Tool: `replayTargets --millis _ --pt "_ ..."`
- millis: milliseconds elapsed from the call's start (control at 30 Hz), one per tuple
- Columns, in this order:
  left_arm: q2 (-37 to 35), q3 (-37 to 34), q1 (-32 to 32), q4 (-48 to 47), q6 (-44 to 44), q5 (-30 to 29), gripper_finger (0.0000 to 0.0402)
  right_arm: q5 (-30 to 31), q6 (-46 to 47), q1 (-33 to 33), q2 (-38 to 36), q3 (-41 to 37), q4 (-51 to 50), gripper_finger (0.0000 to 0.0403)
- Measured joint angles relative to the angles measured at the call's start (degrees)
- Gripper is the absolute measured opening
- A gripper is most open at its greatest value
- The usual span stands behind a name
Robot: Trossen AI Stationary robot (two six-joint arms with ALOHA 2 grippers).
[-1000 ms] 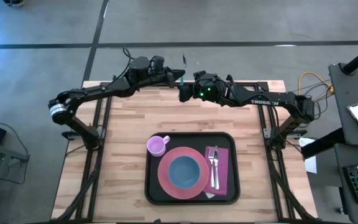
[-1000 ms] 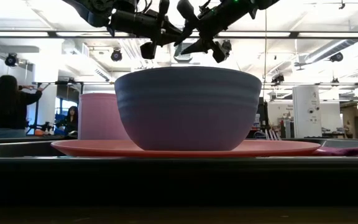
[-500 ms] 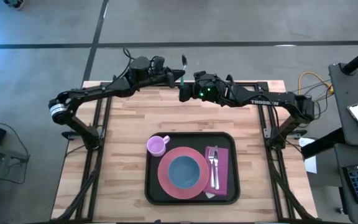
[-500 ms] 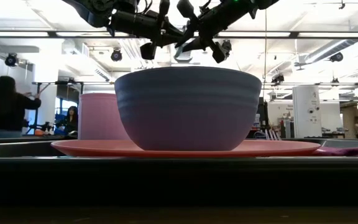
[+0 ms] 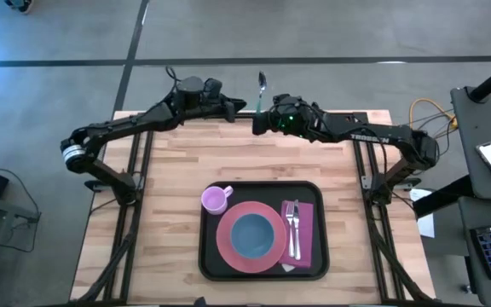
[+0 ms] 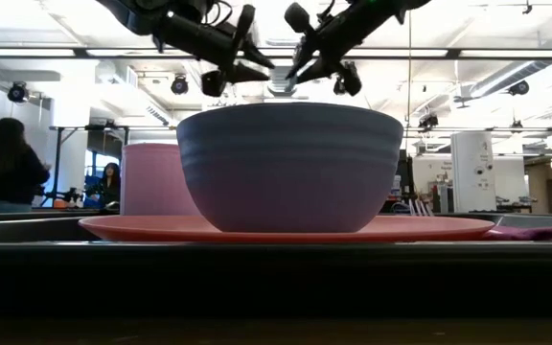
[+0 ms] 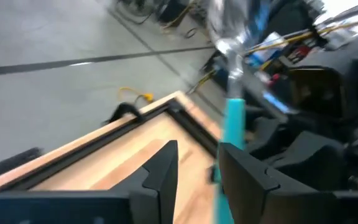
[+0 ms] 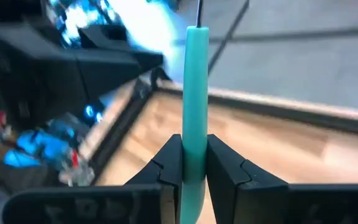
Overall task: Set up tray
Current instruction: Put the blue spoon on top of the purple napkin to the right of the silver knife on the black tray
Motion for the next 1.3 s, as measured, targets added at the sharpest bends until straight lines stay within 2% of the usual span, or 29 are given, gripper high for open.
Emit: replayTargets --millis 67,267,400,500,600,733,900,1033,1167,1300 --pt "-1.05 0.0 0.93 -3.01 1.84 -0.38 0.01 -2.52 0.54 0.0 -1.35 0.0 -4.22 0.0036" --pt "-3.27 0.0 3.15 -13.19 8.91 -1.18 0.0102 -20.11 7.11 0.35 -7.38 -0.06 -24.59 0.0035" --pt "-3.89 -0.38 4.38 -19.17 10.87 -1.29 0.0102 -26.89 12.78 2.42 -12.39 -2.23 -36.92 0.0035" --pt "-3.91 -1.12 4.44 -21.07 11.92 -1.44 0.0102 -29.56 19.13 5.38 -17.48 -6.11 -39.69 0.0035" --pt "-3.91 -2.0 4.54 -21.15 12.79 -1.27 0.0102 -30.0 29.43 10.1 -23.08 -12.41 -36.98 0.0035" --pt "-3.91 -2.9 4.63 -21.09 12.83 -1.29 0.0102 -25.91 47.08 19.85 -30.58 -22.89 -26.97 0.0035" --pt "-3.91 -3.28 4.67 -21.09 12.85 -1.27 0.0102 -8.33 67.29 36.0 -34.62 -33.78 -14.24 0.0035" --pt "-3.92 -3.3 4.67 -21.09 12.85 -1.29 0.0102 2.22 78.5 47.19 -31.99 -38.85 -9.54 0.0035" --pt "-3.94 -3.3 4.69 -21.07 12.85 -1.29 0.0102 3.42 82.52 53.41 -26.49 -40.14 -6.01 0.005" --pt "-3.94 -3.08 4.69 -21.04 12.83 -1.29 0.0102 3.21 81.84 56.0 -19.92 -40.22 -0.63 0.0047"
